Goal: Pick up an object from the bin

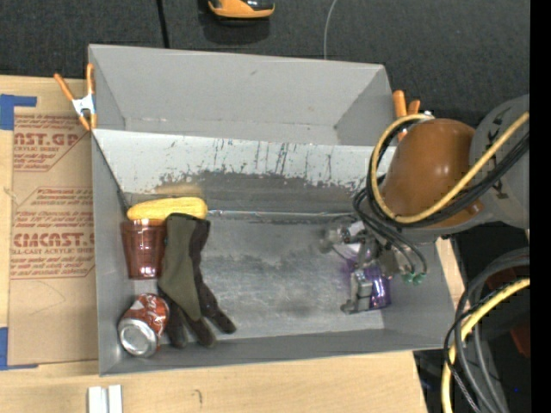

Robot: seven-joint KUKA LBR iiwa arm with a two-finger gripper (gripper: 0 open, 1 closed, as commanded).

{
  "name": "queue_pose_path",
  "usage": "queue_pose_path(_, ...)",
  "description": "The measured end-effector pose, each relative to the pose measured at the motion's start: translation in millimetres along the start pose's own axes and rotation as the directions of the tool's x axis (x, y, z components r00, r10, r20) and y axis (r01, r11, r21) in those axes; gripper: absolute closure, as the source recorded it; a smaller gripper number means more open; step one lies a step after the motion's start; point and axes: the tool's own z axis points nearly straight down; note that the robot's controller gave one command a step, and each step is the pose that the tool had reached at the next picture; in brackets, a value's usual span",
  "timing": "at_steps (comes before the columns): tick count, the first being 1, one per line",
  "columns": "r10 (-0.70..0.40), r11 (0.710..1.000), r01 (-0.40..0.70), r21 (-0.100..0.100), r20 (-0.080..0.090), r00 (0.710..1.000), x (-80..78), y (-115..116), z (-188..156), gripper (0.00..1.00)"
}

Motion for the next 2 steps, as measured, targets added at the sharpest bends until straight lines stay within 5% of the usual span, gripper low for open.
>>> queue_pose_path(1, -0.032, 0.999, 0.032, -0.004, -0.004, 0.999, -5.9, -37.8, 18.3, 0.0)
queue_pose_path(2, -0.203, 0.979, 0.203, 0.0, -0.003, 0.979, 11.1, -61.9, 25.1, 0.0)
